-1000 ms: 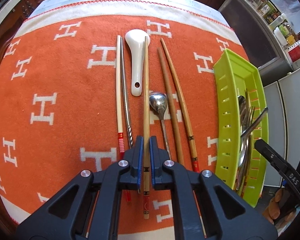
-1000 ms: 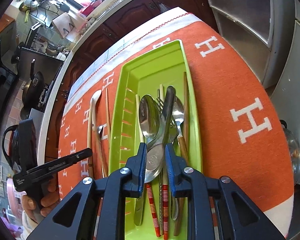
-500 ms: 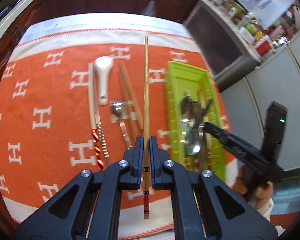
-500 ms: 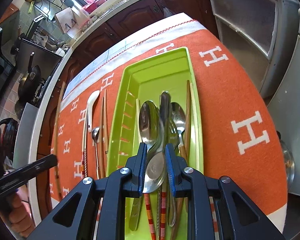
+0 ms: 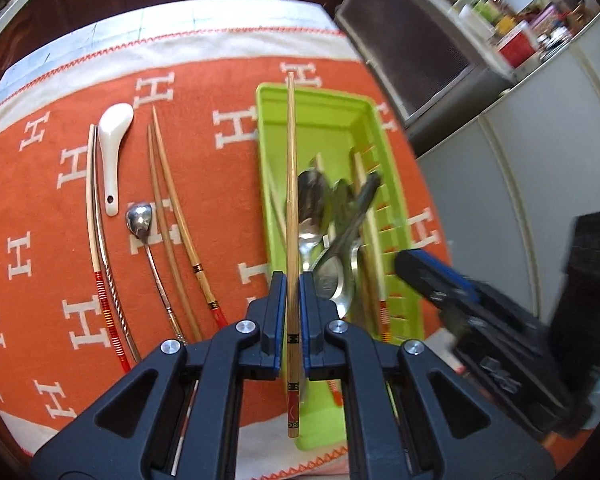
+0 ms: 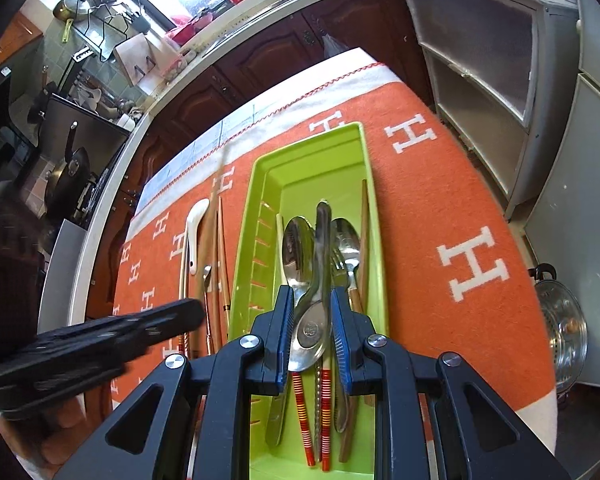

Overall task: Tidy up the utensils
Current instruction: 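Carry the chopstick into the green tray and open the left tool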

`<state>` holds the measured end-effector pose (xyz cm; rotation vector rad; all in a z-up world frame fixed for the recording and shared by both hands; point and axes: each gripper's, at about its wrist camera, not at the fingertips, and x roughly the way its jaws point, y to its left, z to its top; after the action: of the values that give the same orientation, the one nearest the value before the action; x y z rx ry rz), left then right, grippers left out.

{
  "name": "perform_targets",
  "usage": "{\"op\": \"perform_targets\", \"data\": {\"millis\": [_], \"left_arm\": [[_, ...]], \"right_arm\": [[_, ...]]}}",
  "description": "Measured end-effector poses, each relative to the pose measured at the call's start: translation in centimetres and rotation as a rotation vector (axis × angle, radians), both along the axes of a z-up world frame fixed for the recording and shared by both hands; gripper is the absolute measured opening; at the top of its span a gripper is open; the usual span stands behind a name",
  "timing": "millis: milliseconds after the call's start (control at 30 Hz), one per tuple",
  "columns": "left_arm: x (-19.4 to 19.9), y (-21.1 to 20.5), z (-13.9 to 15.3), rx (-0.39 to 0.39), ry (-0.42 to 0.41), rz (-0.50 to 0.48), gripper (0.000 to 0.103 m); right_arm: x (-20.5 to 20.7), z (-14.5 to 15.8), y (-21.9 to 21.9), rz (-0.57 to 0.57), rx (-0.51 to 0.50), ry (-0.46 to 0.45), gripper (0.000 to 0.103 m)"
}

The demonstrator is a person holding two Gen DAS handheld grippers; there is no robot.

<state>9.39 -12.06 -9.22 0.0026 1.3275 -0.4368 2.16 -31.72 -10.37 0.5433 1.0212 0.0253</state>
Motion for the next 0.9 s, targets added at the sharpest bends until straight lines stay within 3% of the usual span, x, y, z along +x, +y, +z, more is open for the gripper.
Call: {"op": "perform_targets", "data": {"millis": [200,467,600,900], "left_arm": [[0.1,0.2,-1.5,0.001,0.041,0.004,0.004],[-0.9,2.1,-0.8,0.036,-0.008,0.021,0.004],[-1.7,4.2,-0.6,0.079,-0.040,0.045,0.004],[-3.1,10.5,-0.9,0.078,-0.033,0.154,0.004]], "right_arm": [[-1.0,0.1,-0.1,0.003,0.006,0.002,0.020],[-1.2,0.4,0.9,0.026,-0.001,0.003,0.020],[-1.4,0.7,2.1,0.058,-0.011,0.001,0.020],[-2.2,0.7,5.6,0.141,-0.036,0.035,0.027]]}}
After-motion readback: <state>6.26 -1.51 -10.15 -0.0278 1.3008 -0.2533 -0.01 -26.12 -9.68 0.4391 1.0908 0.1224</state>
